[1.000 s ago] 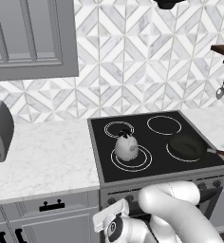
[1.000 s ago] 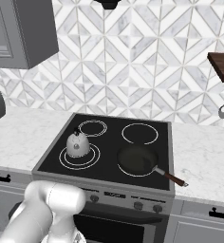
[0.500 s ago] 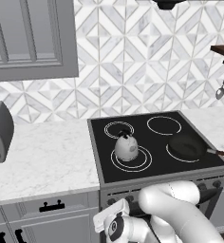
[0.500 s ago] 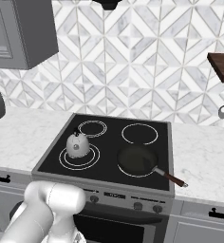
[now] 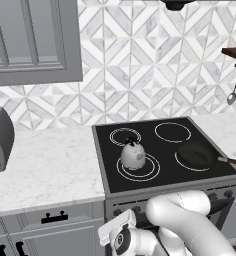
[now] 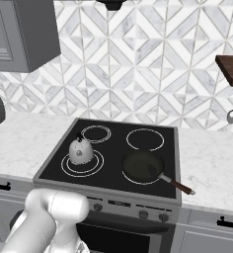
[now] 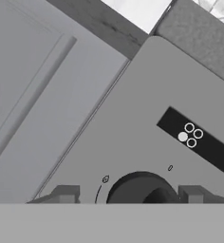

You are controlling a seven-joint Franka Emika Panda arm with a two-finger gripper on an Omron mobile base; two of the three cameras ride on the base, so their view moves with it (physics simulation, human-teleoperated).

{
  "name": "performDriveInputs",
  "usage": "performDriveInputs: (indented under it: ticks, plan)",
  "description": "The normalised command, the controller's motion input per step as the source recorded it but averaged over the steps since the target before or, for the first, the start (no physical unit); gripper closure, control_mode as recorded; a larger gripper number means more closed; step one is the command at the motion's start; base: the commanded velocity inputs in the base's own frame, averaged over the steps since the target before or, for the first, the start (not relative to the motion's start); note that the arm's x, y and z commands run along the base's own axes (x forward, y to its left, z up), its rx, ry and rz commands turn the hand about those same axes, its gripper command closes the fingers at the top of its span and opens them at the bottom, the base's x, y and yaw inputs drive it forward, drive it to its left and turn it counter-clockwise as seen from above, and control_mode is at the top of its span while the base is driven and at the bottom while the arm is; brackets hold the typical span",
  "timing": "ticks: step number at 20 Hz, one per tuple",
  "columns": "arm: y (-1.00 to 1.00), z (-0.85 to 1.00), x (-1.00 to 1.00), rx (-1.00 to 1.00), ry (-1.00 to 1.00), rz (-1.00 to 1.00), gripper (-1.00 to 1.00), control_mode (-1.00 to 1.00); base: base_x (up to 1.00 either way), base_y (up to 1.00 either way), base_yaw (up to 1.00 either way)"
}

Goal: Pick the kettle from the counter and place it on a stove burner. Then turn the burner on.

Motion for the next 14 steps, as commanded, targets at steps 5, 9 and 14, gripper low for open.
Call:
performDriveInputs:
  ticks: [5, 9, 14]
  plan:
    - [0.0, 0.1, 0.03, -0.04, 0.11, 0.16, 1.0, -1.0, 0.0, 0.0, 0.0]
    - [0.0, 0.1, 0.06, -0.14, 0.15, 0.17, 1.0, -1.0, 0.0, 0.0, 0.0]
    - [0.0, 0.03, 0.08, -0.21, 0.27, 0.19, 1.0, -1.0, 0.0, 0.0, 0.0]
